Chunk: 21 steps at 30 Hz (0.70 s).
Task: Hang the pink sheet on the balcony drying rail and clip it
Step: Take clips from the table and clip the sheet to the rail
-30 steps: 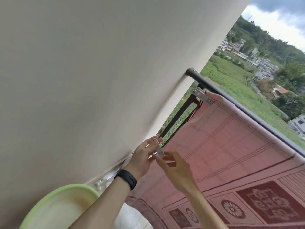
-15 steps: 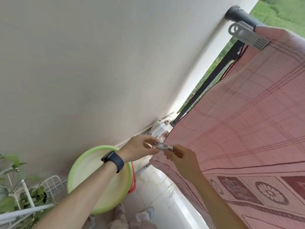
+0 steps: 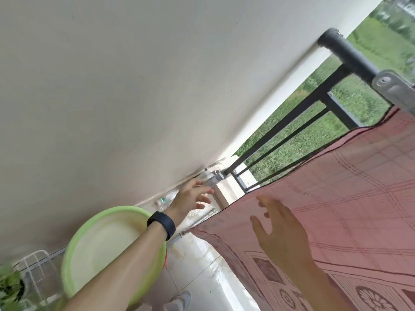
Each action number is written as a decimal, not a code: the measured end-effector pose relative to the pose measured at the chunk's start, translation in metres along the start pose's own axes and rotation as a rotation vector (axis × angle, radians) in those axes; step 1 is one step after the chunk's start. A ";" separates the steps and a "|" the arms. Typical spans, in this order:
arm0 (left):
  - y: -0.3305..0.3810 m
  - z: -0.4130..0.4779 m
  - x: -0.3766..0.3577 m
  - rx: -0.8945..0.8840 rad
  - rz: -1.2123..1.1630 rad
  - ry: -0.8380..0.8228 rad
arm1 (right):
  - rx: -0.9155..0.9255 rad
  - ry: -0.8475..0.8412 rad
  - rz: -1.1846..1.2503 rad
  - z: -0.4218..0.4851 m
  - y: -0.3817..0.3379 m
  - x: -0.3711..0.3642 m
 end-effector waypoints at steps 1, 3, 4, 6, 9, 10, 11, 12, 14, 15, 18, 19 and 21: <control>0.000 0.006 -0.004 0.019 -0.055 -0.041 | -0.046 -0.034 -0.011 0.002 0.005 -0.001; 0.002 0.017 -0.010 0.054 -0.141 -0.089 | -0.111 -0.086 -0.063 0.006 0.010 -0.001; 0.003 0.024 -0.012 0.073 -0.179 -0.108 | -0.134 -0.106 -0.120 0.008 0.010 0.000; 0.006 0.033 -0.016 0.117 -0.242 -0.143 | -0.179 -0.135 -0.222 0.010 0.011 0.000; 0.014 0.041 -0.028 0.152 -0.251 -0.234 | -0.248 -0.133 -0.241 0.008 0.018 -0.002; 0.019 0.042 -0.033 0.150 -0.224 -0.264 | -0.257 -0.134 -0.240 0.007 0.019 -0.003; 0.024 0.044 -0.037 0.150 -0.210 -0.295 | -0.263 -0.135 -0.228 0.008 0.020 -0.004; 0.028 0.046 -0.042 0.157 -0.213 -0.331 | -0.273 -0.139 -0.210 0.008 0.021 -0.005; 0.036 0.046 -0.054 0.194 -0.264 -0.409 | -0.286 -0.140 -0.179 0.010 0.020 -0.009; 0.037 0.048 -0.060 0.218 -0.279 -0.437 | -0.291 -0.131 -0.164 0.012 0.021 -0.010; 0.039 0.061 -0.075 0.145 0.028 -0.406 | -0.307 -0.101 -0.143 0.014 0.024 -0.013; 0.040 0.068 -0.080 0.069 0.230 -0.376 | -0.302 -0.083 -0.142 0.015 0.024 -0.013; 0.033 0.080 -0.098 -0.042 0.614 -0.385 | -0.299 -0.060 -0.133 0.014 0.026 -0.013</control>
Point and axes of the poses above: each hand's wrist, its own z-axis towards the middle knuckle, its own x-axis out of the back of the hand, y = z × x, the point moved 10 cm from there along z, towards the middle knuckle, and after that the axes turned 12 degrees about x, right-handed, at the moved point
